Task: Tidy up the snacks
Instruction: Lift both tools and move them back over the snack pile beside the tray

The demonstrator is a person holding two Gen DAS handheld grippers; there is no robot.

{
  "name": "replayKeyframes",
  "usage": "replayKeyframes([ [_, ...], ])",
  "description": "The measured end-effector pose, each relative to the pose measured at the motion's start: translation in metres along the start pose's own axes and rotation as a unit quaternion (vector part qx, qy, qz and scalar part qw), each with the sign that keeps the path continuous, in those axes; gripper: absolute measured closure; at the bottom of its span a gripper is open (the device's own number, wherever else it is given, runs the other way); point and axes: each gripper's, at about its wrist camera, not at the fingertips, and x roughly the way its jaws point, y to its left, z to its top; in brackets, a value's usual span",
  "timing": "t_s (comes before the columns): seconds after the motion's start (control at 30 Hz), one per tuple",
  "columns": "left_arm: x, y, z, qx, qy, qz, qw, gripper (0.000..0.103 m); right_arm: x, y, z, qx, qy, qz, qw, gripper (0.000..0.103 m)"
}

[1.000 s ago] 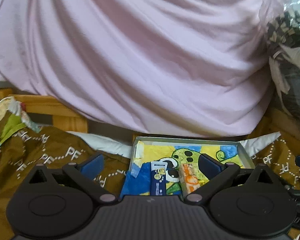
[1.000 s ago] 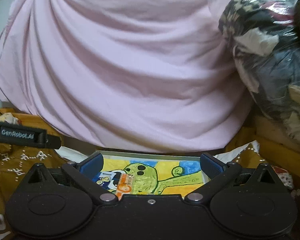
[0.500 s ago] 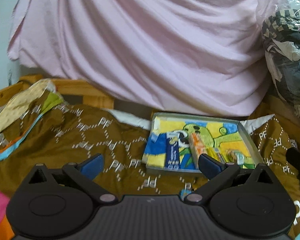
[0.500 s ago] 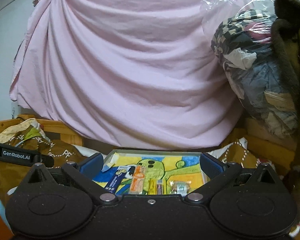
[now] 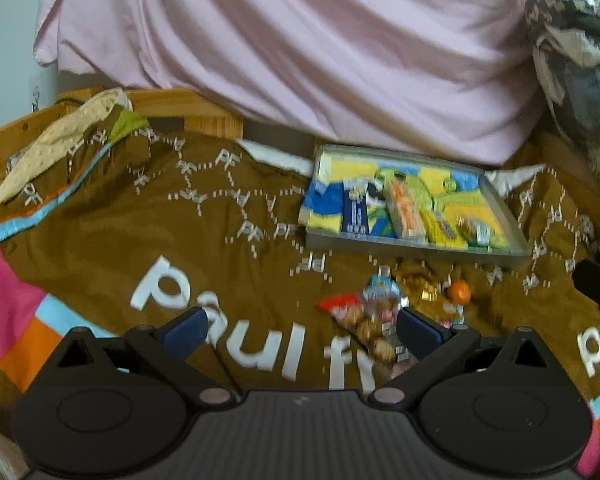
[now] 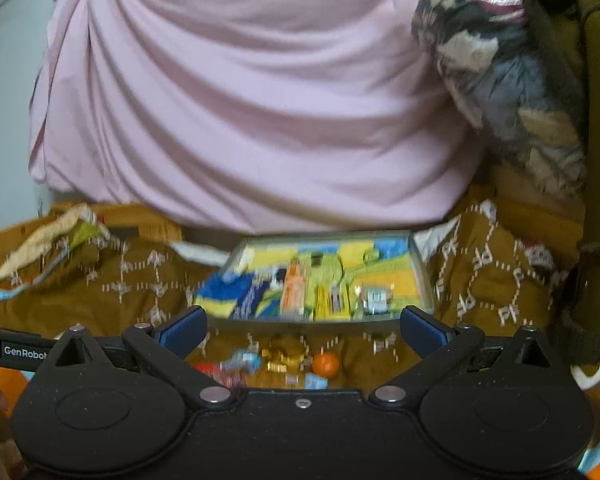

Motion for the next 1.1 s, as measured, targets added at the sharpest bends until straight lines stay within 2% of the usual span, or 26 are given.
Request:
replayKeyframes([
  [0.23, 0.008, -0.006, -0.015, 0.01, 0.044, 0.0, 0.999, 0.0, 0.021, 0.004, -0.011, -0.01, 0.079, -0.007, 0.997, 0.001],
  [0.7, 0.023, -0.006, -0.021, 0.014, 0.097, 0.009, 0.9952, 0.001, 0.034, 0.007, -0.019, -0.031, 0.136, -0.009, 0.99, 0.001],
  [0.9, 0.034, -0.003, -0.016, 0.007, 0.129, 0.01, 0.9915, 0.001, 0.044, 0.005, -0.017, -0.023, 0.156, 0.0, 0.988, 0.001],
  [1.1, 0.044, -0.005, 0.002, 0.019, 0.138, 0.002, 0.9903, 0.001, 0.06, 0.001, -0.013, -0.014, 0.179, 0.013, 0.984, 0.001],
])
